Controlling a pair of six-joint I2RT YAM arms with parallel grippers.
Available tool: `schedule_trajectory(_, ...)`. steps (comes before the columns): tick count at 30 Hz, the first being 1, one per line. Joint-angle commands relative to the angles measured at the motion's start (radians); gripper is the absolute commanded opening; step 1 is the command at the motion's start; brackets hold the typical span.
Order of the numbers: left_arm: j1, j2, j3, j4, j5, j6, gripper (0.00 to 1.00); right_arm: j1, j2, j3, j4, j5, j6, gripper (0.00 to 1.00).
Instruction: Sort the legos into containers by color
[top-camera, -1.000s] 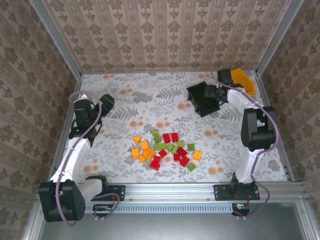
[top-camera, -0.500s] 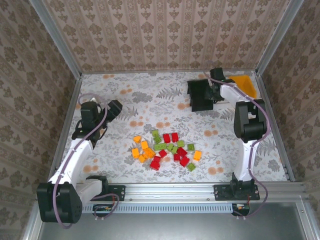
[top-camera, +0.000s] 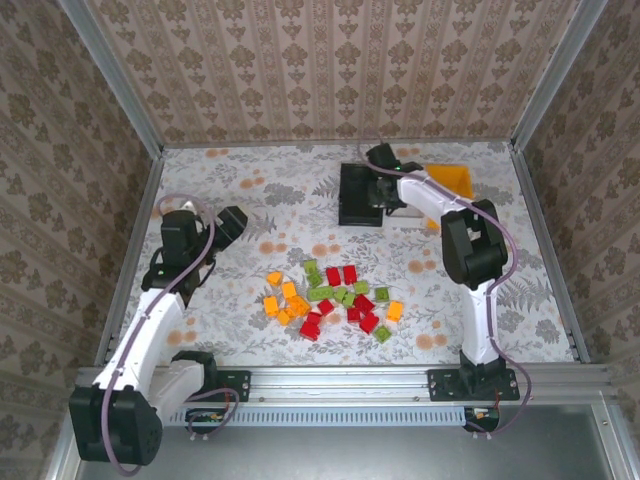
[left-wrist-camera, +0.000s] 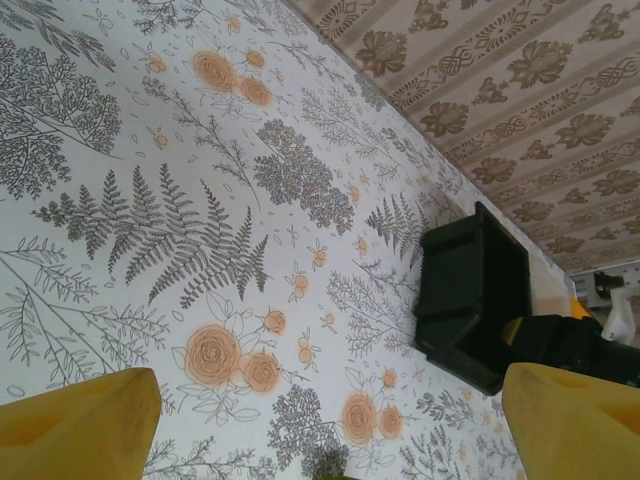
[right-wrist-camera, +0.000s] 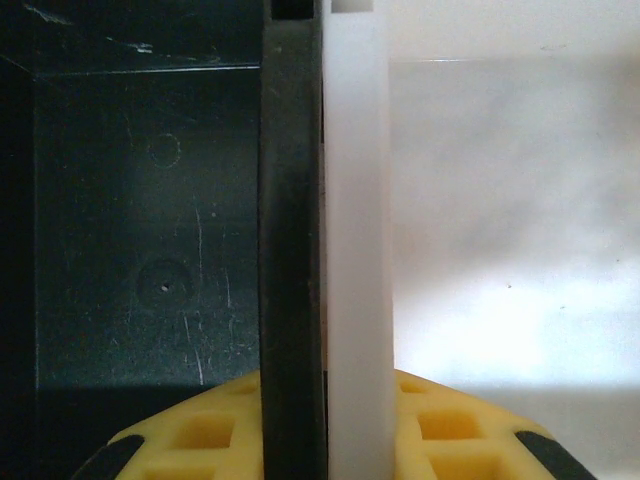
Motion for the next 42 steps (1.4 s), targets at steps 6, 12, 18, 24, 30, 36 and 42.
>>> schedule_trajectory(6,-0.007,-0.099,-0.053,-0.070,0.006,0.003,0.90,0.221,0.037,0.070,-0.093,0.060,0.262,0.00)
schedule_trajectory(12,-0.008,-0.128,-0.068,-0.095,0.011,0.006,0.90,0.325,0.134,0.231,-0.187,0.101,0.324,0.00)
schedule_trajectory(18,-0.007,-0.152,-0.073,-0.120,0.016,0.012,0.90,0.379,0.216,0.366,-0.266,0.117,0.340,0.00)
schedule_trajectory(24,-0.007,-0.164,-0.079,-0.135,0.022,0.018,0.90,0.409,0.229,0.387,-0.276,0.126,0.381,0.00)
schedule_trajectory(30,-0.004,-0.175,-0.078,-0.149,0.028,0.025,0.91,0.433,0.228,0.394,-0.294,0.136,0.415,0.00)
schedule_trajectory(36,-0.002,-0.179,-0.066,-0.164,0.037,0.032,0.92,0.446,0.222,0.399,-0.295,0.129,0.396,0.00)
schedule_trajectory(42,-0.002,-0.180,-0.063,-0.174,0.038,0.040,0.97,0.457,0.189,0.366,-0.265,0.138,0.381,0.30)
